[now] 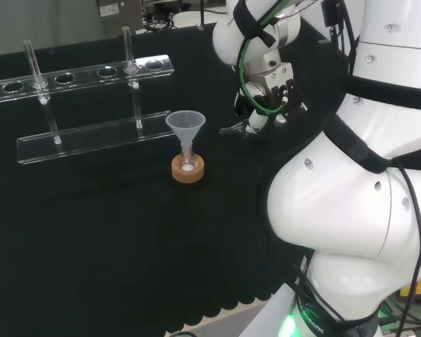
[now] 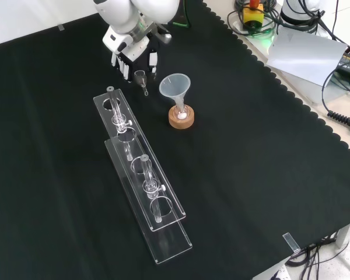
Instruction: Put the weighing funnel back on the table.
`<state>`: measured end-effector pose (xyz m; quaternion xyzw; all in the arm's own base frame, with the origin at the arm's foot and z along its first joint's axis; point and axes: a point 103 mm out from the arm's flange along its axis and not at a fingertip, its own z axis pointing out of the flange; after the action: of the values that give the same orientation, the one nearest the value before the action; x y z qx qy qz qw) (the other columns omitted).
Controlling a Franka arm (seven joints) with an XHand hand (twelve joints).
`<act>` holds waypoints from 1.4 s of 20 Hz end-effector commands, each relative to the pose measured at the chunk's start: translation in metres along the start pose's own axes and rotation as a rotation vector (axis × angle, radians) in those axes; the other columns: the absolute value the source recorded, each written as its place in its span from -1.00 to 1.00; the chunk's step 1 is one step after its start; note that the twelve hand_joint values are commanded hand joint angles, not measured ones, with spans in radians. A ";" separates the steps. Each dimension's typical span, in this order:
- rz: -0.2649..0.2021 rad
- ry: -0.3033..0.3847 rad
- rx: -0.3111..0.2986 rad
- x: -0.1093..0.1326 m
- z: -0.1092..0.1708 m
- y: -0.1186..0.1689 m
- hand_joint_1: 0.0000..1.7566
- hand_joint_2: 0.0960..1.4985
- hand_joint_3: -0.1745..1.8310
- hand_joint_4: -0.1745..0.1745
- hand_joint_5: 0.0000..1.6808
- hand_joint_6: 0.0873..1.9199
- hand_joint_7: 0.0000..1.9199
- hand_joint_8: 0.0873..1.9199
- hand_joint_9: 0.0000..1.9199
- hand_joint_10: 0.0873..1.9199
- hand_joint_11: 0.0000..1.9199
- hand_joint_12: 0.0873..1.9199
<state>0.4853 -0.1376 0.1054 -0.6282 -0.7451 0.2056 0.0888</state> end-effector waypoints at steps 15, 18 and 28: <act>-0.008 0.014 0.006 0.009 0.017 0.015 0.21 0.03 -0.29 0.90 0.26 -0.02 0.06 -0.52 0.25 -0.78 -0.19 0.12; -0.008 0.013 0.007 0.009 0.018 0.016 0.21 0.03 -0.29 0.89 0.26 -0.02 0.06 -0.52 0.25 -0.78 -0.19 0.12; -0.010 0.016 0.022 0.008 0.030 0.019 0.19 0.16 -0.44 0.95 0.22 -0.01 -0.06 -0.45 0.20 -0.77 -0.22 0.14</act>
<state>0.4899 -0.1308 0.0764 -0.6249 -0.7455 0.2090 0.0998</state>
